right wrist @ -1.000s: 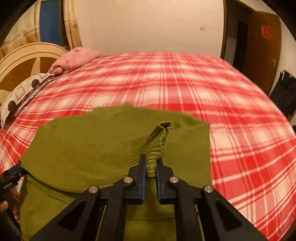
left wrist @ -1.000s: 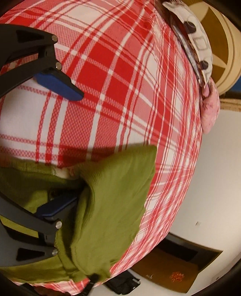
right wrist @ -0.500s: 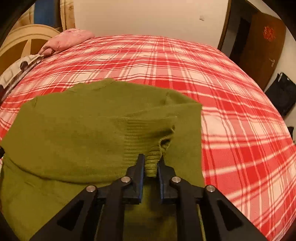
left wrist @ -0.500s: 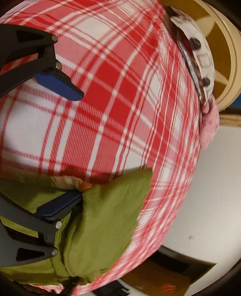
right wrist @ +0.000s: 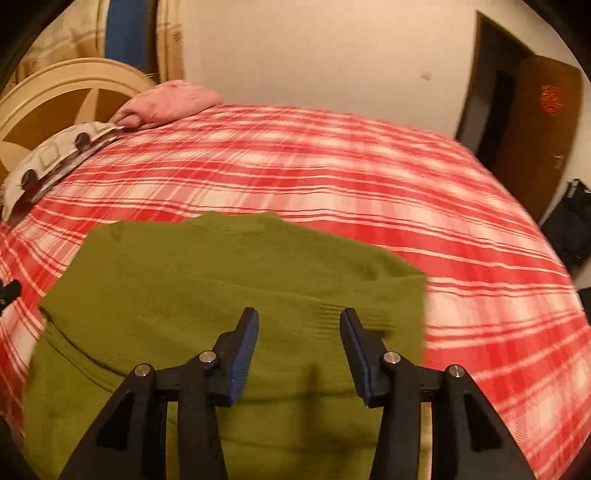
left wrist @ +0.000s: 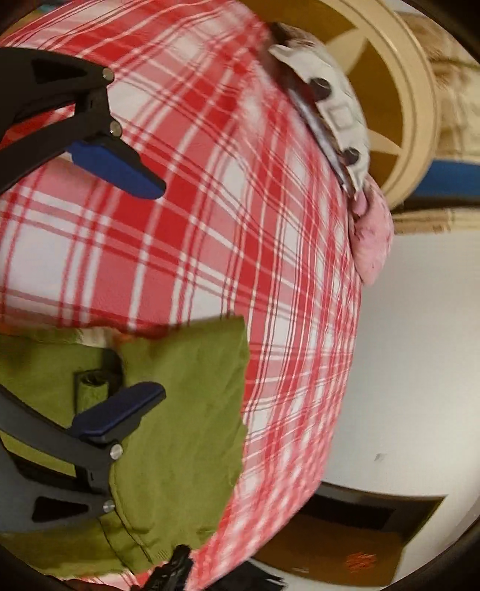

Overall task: Fold small clothes
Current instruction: 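Lay the cuff flat on the sweater body and open the right tool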

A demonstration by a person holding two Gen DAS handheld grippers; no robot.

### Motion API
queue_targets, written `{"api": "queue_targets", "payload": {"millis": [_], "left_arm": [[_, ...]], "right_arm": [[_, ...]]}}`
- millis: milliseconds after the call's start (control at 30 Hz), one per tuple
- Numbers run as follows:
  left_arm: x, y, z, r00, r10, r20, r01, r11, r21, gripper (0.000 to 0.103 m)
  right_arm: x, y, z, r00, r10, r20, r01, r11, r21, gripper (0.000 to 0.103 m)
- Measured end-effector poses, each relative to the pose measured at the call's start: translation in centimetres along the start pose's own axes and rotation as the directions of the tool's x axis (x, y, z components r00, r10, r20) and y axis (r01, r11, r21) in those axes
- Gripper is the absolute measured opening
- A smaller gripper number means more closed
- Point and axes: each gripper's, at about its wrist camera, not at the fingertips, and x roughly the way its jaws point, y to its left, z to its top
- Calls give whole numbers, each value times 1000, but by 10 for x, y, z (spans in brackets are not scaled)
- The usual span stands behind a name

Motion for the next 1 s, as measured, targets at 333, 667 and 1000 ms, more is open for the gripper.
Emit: {"api": "queue_targets", "payload": {"millis": [333, 667, 1000], "left_arm": [[45, -15, -20, 990, 25, -138, -9, 993, 116, 102], [37, -9, -29, 991, 1, -134, 14, 993, 115, 103], [45, -13, -27, 988, 9, -154, 13, 990, 140, 103]], "right_arm": [[39, -16, -26, 995, 14, -98, -11, 1000, 23, 48], [18, -18, -48, 995, 6, -103, -6, 1000, -6, 48], [27, -40, -41, 995, -9, -102, 13, 999, 40, 48]]}}
